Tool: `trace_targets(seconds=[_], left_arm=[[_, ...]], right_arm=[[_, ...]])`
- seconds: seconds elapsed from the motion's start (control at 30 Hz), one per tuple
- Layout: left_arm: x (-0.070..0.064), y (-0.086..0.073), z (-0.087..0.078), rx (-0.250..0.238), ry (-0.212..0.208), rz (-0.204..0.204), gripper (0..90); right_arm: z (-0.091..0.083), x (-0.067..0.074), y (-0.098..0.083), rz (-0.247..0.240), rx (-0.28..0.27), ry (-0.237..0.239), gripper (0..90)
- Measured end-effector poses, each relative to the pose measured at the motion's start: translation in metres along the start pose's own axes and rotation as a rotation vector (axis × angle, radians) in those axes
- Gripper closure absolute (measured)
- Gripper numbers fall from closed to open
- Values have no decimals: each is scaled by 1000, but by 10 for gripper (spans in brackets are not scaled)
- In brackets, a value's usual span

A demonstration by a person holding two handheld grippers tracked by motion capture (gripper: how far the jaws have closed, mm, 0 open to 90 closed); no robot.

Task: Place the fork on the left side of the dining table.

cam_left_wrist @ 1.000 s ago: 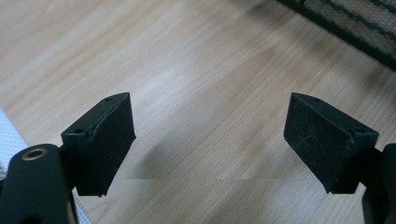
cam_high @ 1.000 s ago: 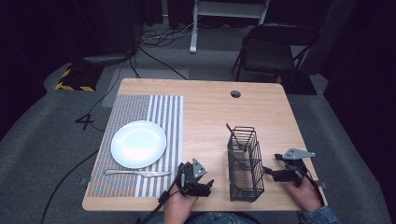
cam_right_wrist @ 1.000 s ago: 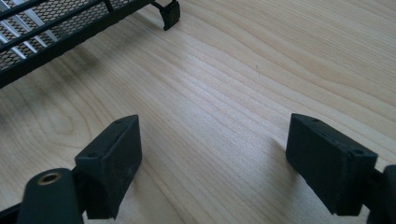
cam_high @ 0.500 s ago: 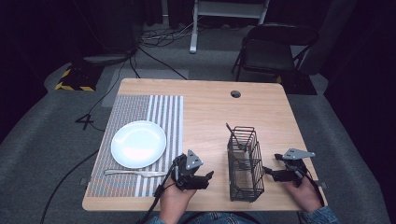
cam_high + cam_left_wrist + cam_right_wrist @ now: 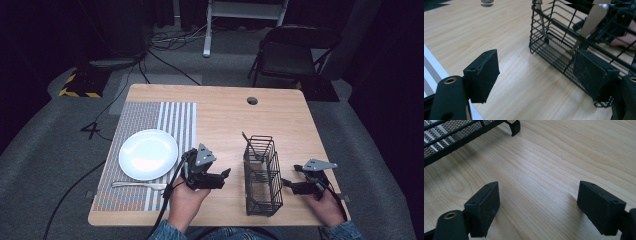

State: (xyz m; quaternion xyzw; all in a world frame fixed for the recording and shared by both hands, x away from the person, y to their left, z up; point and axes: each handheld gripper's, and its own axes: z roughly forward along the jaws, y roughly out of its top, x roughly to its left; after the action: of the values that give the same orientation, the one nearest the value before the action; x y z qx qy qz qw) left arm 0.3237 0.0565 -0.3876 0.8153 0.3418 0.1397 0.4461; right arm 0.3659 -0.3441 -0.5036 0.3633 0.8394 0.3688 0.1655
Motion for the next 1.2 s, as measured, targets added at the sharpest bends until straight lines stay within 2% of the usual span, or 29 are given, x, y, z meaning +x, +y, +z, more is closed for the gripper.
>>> trace_targets(seconds=[0.13,0.2,0.33,0.53,0.7,0.83,0.97,1.1,1.2], left_arm=[[0,9,2,-23,1,-5,229],[2,13,3,-40,-15,-19,266],[3,23,6,-21,-32,-23,353],[5,37,14,-35,-48,-24,369],[5,45,19,-33,-45,-10,401],[8,52,28,-41,-52,-31,419],[9,54,34,-43,-27,-43,446],[16,57,41,-60,-53,-104,447],[17,59,42,-76,-49,-128,427]], right_arm=[[0,0,0,0,0,0,186],[0,0,0,0,0,0,186],[0,0,0,0,0,0,186],[0,0,0,0,0,0,186],[0,0,0,0,0,0,186],[0,0,0,-4,0,1,186],[0,0,0,-4,0,1,186],[0,0,0,-3,0,1,186],[0,0,0,-3,0,2,186]])
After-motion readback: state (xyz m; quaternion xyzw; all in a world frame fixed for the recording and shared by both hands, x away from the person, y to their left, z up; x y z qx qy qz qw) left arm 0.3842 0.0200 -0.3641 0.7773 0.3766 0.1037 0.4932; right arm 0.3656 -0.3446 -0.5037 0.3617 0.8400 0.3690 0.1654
